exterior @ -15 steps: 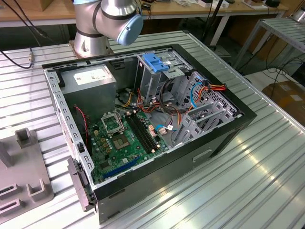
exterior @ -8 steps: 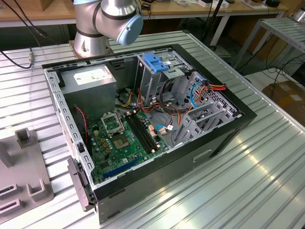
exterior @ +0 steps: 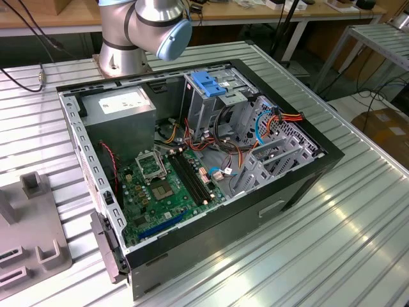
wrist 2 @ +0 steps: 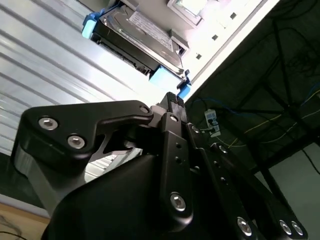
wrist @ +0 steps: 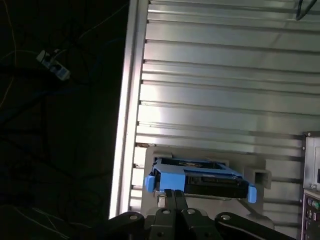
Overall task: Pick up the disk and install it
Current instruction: 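Pick up the disk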
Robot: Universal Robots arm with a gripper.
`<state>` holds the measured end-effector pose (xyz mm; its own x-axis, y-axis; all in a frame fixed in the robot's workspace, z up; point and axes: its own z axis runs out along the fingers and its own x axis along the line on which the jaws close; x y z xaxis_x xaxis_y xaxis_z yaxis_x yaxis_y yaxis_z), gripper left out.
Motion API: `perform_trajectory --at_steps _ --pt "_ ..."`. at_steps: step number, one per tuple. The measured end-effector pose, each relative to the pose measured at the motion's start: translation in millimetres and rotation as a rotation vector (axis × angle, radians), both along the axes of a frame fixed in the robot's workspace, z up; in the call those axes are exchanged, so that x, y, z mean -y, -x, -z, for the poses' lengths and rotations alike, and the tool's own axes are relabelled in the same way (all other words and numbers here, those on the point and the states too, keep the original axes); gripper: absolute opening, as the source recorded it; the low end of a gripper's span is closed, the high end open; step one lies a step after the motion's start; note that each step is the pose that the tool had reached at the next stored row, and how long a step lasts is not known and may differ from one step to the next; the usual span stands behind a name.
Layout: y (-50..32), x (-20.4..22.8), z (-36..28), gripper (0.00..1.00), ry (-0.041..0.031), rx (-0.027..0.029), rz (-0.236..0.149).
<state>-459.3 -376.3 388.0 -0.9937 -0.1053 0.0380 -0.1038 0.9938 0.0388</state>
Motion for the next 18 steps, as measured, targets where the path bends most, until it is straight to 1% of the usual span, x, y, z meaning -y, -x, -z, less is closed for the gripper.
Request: perform_trajectory --at_steps 8,9,11,12,14,15,17,18 --pt "0.0 0.0 0.0 0.11 0.0000 0.0000 -0.166" --pt "0.0 0.0 0.1 0.11 0.0000 0.0001 -0.200" --pt "-0.2 0.0 0.0 0.11 0.0000 0.0000 -0.237" --pt "-0.4 0.0 0.1 0.11 0.0000 0.0000 -0.268" --pt "-0.5 0.0 0.1 0.11 0.0000 0.0000 -0.307" --pt "-0.6 0.0 0.1 0.11 0.0000 0.0000 -0.333" --pt "-0.8 0.0 0.1 0.11 0.0000 -0.0001 -0.413" --pt "-0.8 0.0 0.1 0.11 0.0000 0.0000 -0.443"
